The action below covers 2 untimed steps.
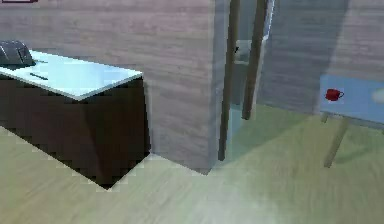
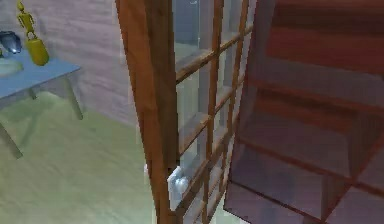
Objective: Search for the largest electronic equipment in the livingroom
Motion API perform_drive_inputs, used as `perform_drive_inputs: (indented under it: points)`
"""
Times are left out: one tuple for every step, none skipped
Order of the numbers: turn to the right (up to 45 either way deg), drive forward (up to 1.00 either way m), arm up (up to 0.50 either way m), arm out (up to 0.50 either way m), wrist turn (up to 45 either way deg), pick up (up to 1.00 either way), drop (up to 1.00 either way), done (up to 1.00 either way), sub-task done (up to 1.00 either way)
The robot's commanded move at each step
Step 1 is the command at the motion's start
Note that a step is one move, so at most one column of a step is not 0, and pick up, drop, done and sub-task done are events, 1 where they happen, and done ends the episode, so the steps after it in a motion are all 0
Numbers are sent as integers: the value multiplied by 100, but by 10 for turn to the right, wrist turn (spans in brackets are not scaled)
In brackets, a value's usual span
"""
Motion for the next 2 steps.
perform_drive_inputs:
  points:
    - [180,0,0,0,0,0,0,0,0]
    - [0,100,0,0,0,0,0,0,0]
